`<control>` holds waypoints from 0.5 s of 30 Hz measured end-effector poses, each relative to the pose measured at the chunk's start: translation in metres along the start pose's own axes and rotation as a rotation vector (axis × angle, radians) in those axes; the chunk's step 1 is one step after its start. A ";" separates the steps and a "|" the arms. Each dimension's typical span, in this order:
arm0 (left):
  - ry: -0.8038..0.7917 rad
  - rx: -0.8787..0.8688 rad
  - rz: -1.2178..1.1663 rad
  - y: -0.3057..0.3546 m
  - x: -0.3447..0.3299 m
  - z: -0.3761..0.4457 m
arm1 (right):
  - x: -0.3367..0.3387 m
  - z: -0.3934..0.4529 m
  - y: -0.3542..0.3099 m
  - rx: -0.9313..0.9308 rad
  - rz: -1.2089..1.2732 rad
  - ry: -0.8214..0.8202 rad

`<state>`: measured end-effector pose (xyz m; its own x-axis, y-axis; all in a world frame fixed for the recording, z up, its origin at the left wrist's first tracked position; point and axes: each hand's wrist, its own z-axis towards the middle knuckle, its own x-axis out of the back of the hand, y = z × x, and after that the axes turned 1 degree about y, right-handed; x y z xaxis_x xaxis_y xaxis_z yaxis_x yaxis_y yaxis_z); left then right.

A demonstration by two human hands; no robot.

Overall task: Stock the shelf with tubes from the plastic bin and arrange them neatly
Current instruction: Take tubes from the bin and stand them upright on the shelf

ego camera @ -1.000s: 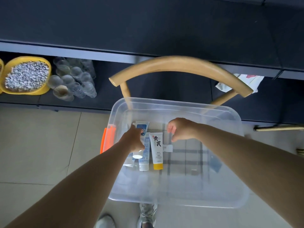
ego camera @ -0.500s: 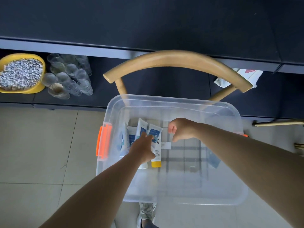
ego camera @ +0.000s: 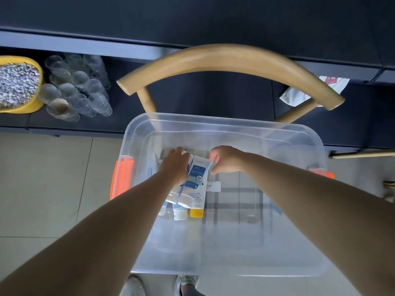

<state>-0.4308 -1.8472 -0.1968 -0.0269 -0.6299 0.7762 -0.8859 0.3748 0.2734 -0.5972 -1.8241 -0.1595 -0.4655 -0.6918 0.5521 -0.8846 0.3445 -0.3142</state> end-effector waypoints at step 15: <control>-0.105 -0.132 0.260 -0.011 0.008 0.022 | -0.021 0.036 -0.008 -0.071 0.085 0.049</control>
<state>-0.4311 -1.8713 -0.2058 -0.2990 -0.5655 0.7686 -0.7750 0.6139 0.1502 -0.5791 -1.8353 -0.1964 -0.5382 -0.6271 0.5631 -0.8408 0.4461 -0.3068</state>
